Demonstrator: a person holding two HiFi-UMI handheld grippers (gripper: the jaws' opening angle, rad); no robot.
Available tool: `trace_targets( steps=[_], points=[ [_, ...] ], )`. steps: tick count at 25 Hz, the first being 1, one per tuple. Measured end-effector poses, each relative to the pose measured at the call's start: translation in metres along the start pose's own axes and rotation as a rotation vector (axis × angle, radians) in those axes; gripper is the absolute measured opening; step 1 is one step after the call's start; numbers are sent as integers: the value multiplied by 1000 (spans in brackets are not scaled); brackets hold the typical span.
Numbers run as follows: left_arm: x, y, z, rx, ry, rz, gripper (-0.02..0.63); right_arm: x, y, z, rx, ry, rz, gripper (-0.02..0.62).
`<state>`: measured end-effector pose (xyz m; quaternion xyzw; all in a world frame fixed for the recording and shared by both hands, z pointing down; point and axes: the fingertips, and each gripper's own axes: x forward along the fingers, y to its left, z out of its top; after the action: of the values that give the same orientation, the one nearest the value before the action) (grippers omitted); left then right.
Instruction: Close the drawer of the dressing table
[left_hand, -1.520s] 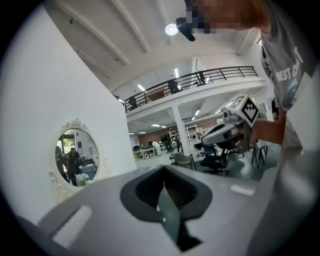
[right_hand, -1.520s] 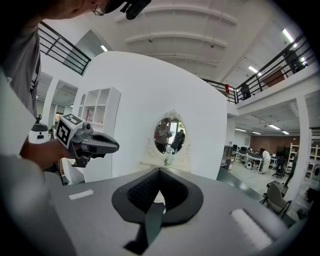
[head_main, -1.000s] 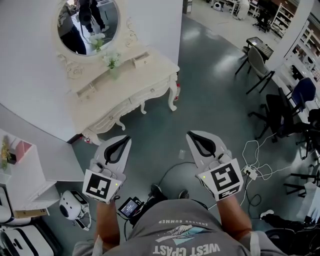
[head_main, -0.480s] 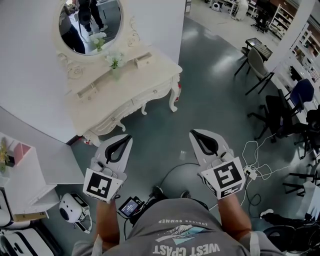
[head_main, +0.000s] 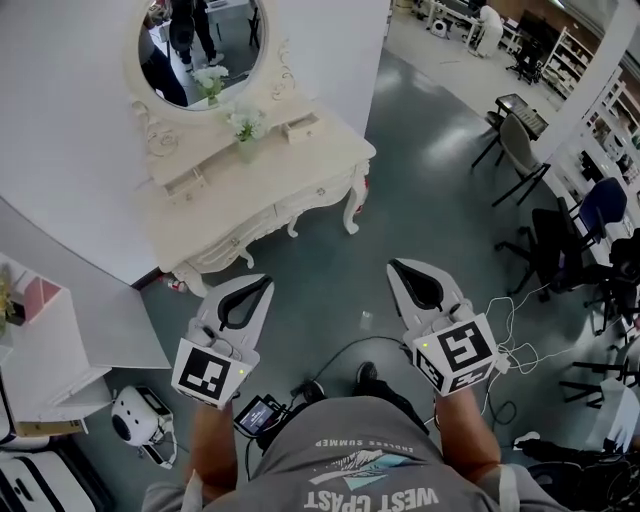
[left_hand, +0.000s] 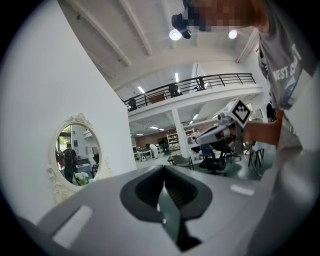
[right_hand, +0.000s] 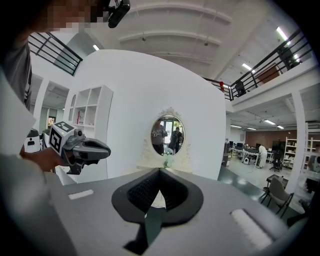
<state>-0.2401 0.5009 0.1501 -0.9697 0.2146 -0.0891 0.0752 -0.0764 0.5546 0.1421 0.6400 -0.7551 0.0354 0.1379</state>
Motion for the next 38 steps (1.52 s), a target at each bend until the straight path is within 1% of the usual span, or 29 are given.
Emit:
trace_targets(
  steps=[6,10,13,18,23,28,34,38],
  points=[
    [-1,9,-9,-9,29,40,5,22,-16,-1,4,-6,20,-2],
    [6,22,-11,-10,47,96,5,47,-38,-1,5,-18,47,-2],
    [15,31,-12,-18,73,141,5,70,-54,2,5,-26,83,-2],
    [47,44,-12,-31,116,195,5,111,-83,6,2,-31,155,-2],
    [88,53,-8,-39,128,230,5,145,-113,4,0,-31,215,-2],
    [120,57,-8,-46,148,269,5,173,-143,1,2,-33,265,-2],
    [147,64,-5,-52,187,329,5,201,-170,1,7,-41,328,-2],
    [169,69,-2,-45,213,349,5,217,-188,1,17,-49,361,-2]
  ],
)
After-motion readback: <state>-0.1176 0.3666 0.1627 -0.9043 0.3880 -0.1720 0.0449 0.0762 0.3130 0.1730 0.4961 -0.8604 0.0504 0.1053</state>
